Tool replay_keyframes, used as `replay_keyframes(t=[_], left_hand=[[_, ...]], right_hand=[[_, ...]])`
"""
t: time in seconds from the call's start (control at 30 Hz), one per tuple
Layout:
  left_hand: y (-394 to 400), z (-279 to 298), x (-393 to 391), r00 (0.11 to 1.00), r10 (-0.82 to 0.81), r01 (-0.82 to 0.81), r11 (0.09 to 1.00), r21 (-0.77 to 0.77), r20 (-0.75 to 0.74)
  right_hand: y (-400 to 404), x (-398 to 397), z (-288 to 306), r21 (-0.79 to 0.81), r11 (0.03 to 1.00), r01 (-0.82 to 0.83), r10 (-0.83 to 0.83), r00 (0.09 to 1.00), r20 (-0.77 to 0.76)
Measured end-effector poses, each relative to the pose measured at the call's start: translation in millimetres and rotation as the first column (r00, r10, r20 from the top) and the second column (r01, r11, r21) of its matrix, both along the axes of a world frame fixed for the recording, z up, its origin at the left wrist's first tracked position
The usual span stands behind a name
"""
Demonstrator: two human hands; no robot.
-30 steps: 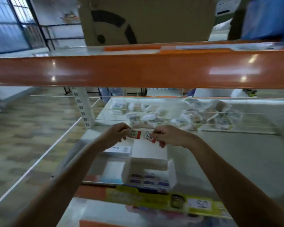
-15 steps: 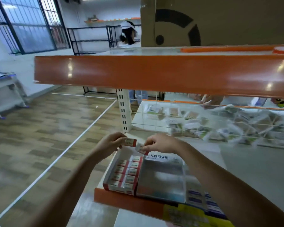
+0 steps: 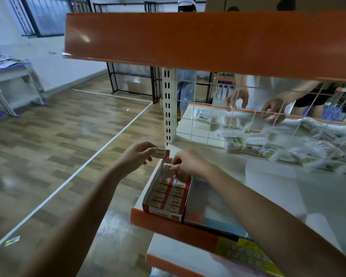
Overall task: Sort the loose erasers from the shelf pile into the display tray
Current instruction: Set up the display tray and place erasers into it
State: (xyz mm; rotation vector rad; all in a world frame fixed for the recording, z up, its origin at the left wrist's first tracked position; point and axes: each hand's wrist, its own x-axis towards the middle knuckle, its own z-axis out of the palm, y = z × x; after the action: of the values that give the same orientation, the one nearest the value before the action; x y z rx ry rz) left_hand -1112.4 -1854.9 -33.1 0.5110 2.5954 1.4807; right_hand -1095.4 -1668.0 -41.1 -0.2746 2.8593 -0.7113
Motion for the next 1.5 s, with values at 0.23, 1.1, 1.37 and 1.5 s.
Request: replay_keyframes(t=[0.23,1.1,1.37,1.5], left_hand=[[4.6,-6.5,-3.3,0.999,-0.032,0.032,0.999,0.008,0.032],[13.8,-11.7,2.0,0.997,-0.083,0.079,0.974,-0.211,-0.01],[50.4,-12.4,4.4,0.983,-0.162,0.103,0.877,-0.469,-0.088],[57.8,-13.9,4.8,0.979,-0.155,0.066,0.854,-0.516,-0.132]], right_hand=[[-3.2,-3.2,-15.8,-0.054,0.997,0.052,-0.055,0.996,-0.071],[17.9,3.3,-1.8,0.014,0.998,0.067,-0.062,0.972,-0.228],[47.2,13.0,-7.4,0.081,0.984,0.16,-0.142,0.971,-0.193],[46.8,18.4,-9.7,0.061,0.979,0.194,-0.178,0.964,-0.198]])
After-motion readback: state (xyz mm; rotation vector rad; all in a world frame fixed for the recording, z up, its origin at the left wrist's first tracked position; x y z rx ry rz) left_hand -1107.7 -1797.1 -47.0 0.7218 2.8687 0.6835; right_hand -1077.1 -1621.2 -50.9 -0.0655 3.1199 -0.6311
